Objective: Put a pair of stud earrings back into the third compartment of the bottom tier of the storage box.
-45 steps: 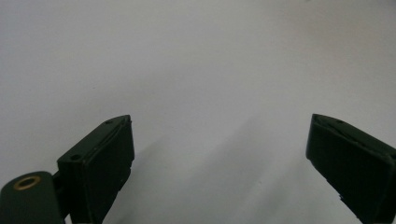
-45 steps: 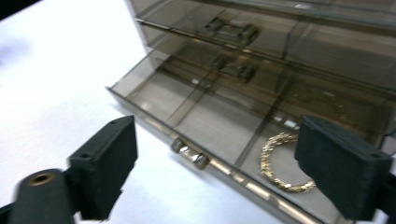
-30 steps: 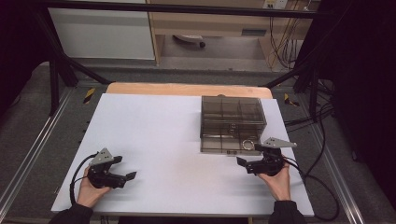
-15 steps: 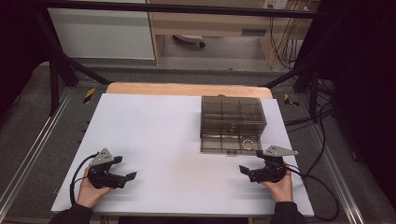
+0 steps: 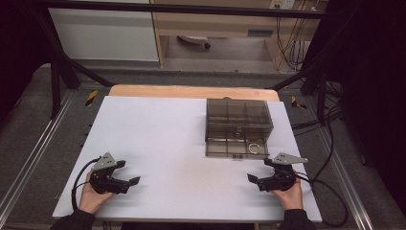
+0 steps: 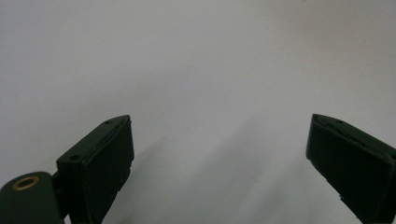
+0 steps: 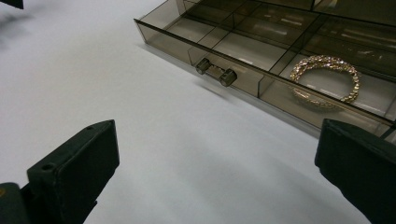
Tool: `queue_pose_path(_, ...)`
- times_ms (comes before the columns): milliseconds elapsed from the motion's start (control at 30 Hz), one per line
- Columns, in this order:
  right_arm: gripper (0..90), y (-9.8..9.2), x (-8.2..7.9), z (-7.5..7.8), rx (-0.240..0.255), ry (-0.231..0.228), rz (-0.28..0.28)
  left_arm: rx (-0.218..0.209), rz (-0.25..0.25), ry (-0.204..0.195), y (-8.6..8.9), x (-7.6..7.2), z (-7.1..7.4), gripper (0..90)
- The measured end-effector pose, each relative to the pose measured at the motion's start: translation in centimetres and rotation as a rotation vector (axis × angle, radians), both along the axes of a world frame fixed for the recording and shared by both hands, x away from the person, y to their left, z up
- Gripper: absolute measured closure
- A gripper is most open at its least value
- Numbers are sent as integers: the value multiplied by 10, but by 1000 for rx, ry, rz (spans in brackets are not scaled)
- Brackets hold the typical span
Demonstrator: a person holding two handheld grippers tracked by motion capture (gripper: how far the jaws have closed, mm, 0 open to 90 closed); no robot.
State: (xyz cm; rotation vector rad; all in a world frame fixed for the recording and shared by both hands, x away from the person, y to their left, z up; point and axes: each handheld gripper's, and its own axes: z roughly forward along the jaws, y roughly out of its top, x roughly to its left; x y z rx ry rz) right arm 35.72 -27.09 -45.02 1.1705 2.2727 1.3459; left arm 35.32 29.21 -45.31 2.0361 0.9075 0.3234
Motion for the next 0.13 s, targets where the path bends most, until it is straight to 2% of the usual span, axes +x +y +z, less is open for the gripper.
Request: queue_pose_path(133, 7, 0, 0, -1, 2, 1, 2, 0, -1, -1, 0, 0, 0, 75)
